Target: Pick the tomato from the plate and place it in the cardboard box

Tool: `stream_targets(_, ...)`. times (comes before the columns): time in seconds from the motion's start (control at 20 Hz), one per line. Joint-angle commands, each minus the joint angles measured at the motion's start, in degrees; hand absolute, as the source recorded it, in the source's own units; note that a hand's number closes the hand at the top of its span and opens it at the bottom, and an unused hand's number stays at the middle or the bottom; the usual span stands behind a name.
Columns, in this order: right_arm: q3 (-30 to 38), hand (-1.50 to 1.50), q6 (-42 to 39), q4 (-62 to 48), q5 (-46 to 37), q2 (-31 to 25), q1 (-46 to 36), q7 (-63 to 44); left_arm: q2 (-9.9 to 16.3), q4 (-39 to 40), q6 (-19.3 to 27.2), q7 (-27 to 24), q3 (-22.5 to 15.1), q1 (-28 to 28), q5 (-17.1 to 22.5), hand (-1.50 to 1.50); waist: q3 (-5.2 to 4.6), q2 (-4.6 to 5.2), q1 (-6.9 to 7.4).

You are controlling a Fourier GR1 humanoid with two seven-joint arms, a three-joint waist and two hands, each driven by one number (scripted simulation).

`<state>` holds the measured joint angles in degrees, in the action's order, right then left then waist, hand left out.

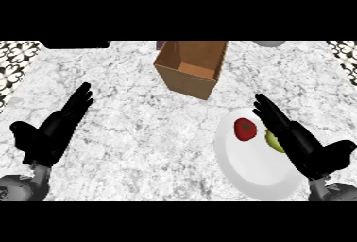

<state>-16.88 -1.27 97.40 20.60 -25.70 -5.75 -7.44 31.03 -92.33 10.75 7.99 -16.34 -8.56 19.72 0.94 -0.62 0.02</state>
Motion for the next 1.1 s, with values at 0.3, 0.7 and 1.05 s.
stream_targets(0.3, 11.7, -1.5, 24.1, 2.5, -5.0, 13.4, -2.3, 8.5, -2.6, 0.9, -0.3, -2.0, -2.5, -2.6, -4.3, 0.0, 1.64, -3.92, -8.04)
stream_targets(0.7, -10.3, -1.5, 33.3, -10.0, -56.7, -8.5, 5.3, -1.4, -5.4, 2.0, -1.7, -5.0, -6.5, -3.2, -6.8, 0.0, -1.26, 0.34, -1.4)
stream_targets(1.05, -15.4, -1.5, 18.4, 10.3, -73.7, -10.1, 5.3, -30.1, -6.3, 3.2, -2.2, -5.1, -6.0, -4.3, -8.2, 0.0, -1.25, 0.12, -1.42)
